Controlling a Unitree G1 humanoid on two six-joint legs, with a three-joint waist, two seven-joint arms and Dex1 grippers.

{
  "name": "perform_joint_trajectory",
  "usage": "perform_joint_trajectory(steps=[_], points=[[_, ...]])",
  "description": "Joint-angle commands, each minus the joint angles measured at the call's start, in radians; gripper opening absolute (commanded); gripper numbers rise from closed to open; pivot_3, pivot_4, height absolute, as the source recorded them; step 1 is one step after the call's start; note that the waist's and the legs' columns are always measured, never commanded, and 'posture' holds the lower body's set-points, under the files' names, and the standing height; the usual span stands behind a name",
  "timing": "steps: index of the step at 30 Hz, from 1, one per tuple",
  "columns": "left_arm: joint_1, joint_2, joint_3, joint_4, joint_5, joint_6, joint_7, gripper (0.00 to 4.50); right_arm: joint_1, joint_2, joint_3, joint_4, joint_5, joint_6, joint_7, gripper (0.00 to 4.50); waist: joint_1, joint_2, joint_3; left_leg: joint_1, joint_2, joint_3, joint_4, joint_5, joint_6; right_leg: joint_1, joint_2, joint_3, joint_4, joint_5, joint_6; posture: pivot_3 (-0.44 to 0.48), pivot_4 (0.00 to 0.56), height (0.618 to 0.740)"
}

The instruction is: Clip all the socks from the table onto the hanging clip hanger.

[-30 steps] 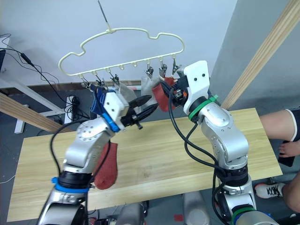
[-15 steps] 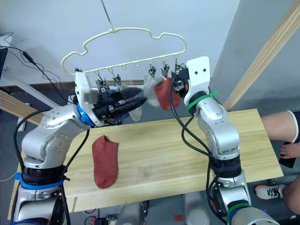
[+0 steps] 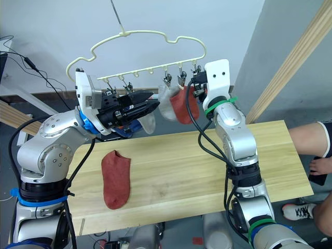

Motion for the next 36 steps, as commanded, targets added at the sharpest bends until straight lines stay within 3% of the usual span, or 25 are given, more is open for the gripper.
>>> perform_joint_trajectory(steps=[1, 19, 36], points=[[-0.005, 0.015, 0.018, -0.028, 0.001, -0.015, 0.001, 1.89, -0.016, -0.014, -0.016, -0.027, -0.006, -0.034, 0.010, 1.89, 0.000, 0.000, 0.000, 0.000, 0.000, 0.000, 0.000, 0.000, 0.000, 0.000, 0.000, 0.000, 0.000, 0.000, 0.000, -0.134, 0.376, 0.740], [-0.023, 0.014, 0.023, -0.029, -0.005, -0.005, 0.007, 1.89, -0.073, 0.058, -0.029, 0.001, 0.043, 0.001, 0.011, 1.89, -0.001, 0.000, 0.000, 0.000, 0.000, 0.000, 0.000, 0.000, 0.000, 0.000, 0.000, 0.000, 0.000, 0.000, 0.000, -0.131, 0.375, 0.740], [-0.038, 0.006, 0.019, -0.023, -0.018, -0.001, 0.005, 1.89, -0.012, 0.120, -0.056, -0.144, 0.058, 0.112, -0.077, 1.89, -0.001, 0.000, 0.000, 0.000, 0.000, 0.000, 0.000, 0.000, 0.000, 0.000, 0.000, 0.000, 0.001, 0.000, 0.000, -0.141, 0.375, 0.740]])
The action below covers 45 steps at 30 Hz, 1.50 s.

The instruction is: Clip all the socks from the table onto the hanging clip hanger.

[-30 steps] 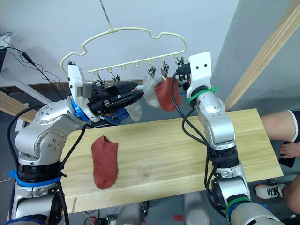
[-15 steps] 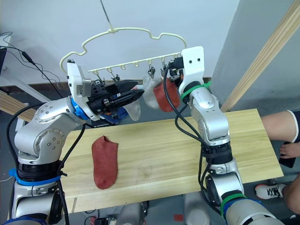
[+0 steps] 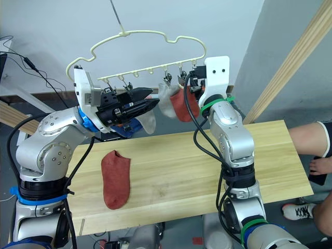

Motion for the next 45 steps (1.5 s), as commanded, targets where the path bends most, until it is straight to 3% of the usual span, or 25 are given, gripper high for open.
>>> perform_joint_trajectory(steps=[1, 45], points=[[-0.020, 0.004, 0.018, -0.022, -0.021, -0.002, -0.004, 1.89, 0.003, 0.013, -0.008, -0.062, 0.013, -0.002, -0.010, 1.89, 0.000, 0.000, 0.000, 0.000, 0.000, 0.000, 0.000, 0.000, 0.000, 0.000, 0.000, 0.000, 0.000, 0.000, 0.000, -0.140, 0.374, 0.740], [-0.033, -0.007, 0.020, -0.019, -0.055, 0.015, -0.012, 1.89, -0.016, 0.050, -0.037, -0.067, 0.059, -0.010, -0.021, 1.89, -0.002, 0.000, 0.000, 0.000, 0.000, 0.000, 0.000, 0.000, 0.000, 0.000, 0.000, 0.000, 0.000, 0.000, 0.000, -0.150, 0.364, 0.740]])
